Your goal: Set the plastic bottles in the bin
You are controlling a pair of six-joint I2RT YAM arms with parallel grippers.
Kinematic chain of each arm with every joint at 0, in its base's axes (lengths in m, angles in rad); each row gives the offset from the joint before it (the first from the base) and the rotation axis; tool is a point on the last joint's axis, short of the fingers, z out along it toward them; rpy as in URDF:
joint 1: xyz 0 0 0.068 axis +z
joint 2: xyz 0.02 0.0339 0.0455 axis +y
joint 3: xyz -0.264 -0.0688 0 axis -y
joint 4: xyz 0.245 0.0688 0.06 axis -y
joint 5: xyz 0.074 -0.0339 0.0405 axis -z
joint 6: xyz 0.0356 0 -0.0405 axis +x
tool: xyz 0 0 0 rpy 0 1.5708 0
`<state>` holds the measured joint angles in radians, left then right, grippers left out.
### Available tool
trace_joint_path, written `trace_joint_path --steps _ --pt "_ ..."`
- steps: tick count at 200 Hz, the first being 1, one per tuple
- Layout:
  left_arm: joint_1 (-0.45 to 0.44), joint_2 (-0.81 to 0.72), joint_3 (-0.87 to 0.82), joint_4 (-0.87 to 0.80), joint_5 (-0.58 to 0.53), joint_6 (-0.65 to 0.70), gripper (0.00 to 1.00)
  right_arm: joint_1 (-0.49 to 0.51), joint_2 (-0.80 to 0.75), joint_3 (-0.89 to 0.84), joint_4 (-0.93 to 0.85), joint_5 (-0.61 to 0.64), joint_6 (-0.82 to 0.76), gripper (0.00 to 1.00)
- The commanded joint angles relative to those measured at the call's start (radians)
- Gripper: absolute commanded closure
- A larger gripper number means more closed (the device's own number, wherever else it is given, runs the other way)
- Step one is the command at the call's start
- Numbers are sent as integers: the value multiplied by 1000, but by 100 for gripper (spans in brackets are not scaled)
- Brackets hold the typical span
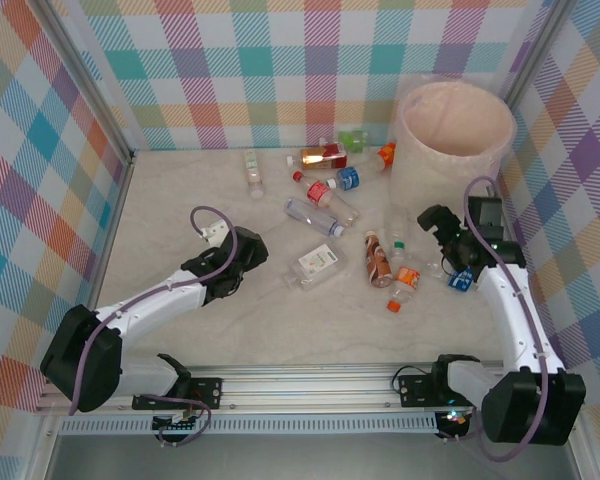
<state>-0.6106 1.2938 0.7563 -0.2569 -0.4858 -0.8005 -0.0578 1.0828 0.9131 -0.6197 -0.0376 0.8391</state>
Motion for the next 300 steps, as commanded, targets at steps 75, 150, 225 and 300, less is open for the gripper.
trace_joint_path --steps 75,150,225,300 --pt "20 5 33 -13 -2 -21 0 -221 191 -84 -123 -74 553 0" --pt "22 5 37 -13 4 -22 0 -282 311 -55 -13 -4 534 0" --pt "22 11 41 -13 27 -18 0 -281 436 -112 124 -71 685 0" --pt "22 13 40 -12 36 -18 0 -281 435 -162 159 -52 653 24"
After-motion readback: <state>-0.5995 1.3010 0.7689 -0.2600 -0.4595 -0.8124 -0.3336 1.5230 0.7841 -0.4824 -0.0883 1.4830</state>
